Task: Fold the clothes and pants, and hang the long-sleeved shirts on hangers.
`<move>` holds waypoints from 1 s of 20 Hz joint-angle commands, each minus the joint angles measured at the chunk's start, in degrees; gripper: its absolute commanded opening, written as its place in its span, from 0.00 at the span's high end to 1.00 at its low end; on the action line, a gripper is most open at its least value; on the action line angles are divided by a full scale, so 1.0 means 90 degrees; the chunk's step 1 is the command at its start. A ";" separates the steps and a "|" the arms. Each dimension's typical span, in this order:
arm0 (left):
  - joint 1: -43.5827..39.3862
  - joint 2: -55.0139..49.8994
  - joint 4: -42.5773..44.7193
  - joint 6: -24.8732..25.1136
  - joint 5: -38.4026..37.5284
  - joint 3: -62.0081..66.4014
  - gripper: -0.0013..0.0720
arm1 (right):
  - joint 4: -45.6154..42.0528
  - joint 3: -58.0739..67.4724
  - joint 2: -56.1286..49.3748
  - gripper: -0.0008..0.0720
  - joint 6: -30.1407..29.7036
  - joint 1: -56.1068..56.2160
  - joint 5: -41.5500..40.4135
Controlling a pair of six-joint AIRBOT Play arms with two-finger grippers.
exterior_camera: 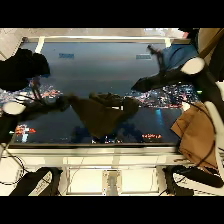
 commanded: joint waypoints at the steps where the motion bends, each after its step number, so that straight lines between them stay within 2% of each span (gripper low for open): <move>1: 0.0119 0.0602 0.0245 0.0100 -0.0624 0.1469 0.97 | -0.0039 0.0719 0.0986 0.95 0.0199 0.0063 0.0075; 2: 0.0119 0.0743 0.0355 0.0097 -0.0614 0.1744 0.97 | -0.0083 0.0750 0.1260 0.95 0.0364 0.0085 0.0148; 4: 0.0119 0.0947 0.0738 0.0068 -0.0627 0.1914 0.97 | -0.0631 0.0673 0.1474 0.95 0.0801 0.0097 0.0869; 5: 0.0119 0.0947 0.0981 -0.0036 -0.0789 0.1911 0.97 | -0.0792 0.0461 0.1479 0.83 0.1022 0.0097 0.1270; 6: 0.0114 0.0891 0.1154 -0.0136 -0.0996 0.1902 0.97 | -0.0770 0.0124 0.1479 0.57 0.1127 0.0097 0.1423; 7: 0.0107 0.0799 0.1304 -0.0168 -0.1219 0.1902 0.97 | -0.0590 -0.0374 0.1479 0.45 0.1127 0.0104 0.1304; 8: 0.0104 0.0702 0.1416 -0.0168 -0.1358 0.1899 0.97 | -0.0401 -0.0962 0.1479 0.45 0.1112 0.0185 0.0891; 11: 0.0107 0.0420 0.1554 -0.0168 -0.1426 0.1899 0.97 | -0.0027 -0.2730 0.1375 0.41 0.0879 0.0964 -0.1469; 12: 0.0104 0.0352 0.1557 -0.0168 -0.1423 0.1899 0.97 | 0.0114 -0.3177 0.1205 0.25 0.0882 0.1365 -0.2344; 13: 0.0104 0.0279 0.1557 -0.0165 -0.1428 0.1899 0.97 | 0.0267 -0.3407 0.0950 0.23 0.0882 0.1717 -0.2977; 15: 0.0107 0.0197 0.1557 -0.0163 -0.1426 0.1899 0.97 | 0.0454 -0.3356 0.0177 0.22 0.0855 0.2232 -0.3657; 16: 0.0107 0.0180 0.1562 -0.0163 -0.1428 0.1899 0.97 | 0.0542 -0.3206 -0.0211 0.22 0.0658 0.2334 -0.3665; 20: 0.0107 0.0187 0.1562 -0.0138 -0.1452 0.1899 0.97 | 0.0624 -0.2322 -0.1348 0.21 -0.0488 0.2363 -0.2737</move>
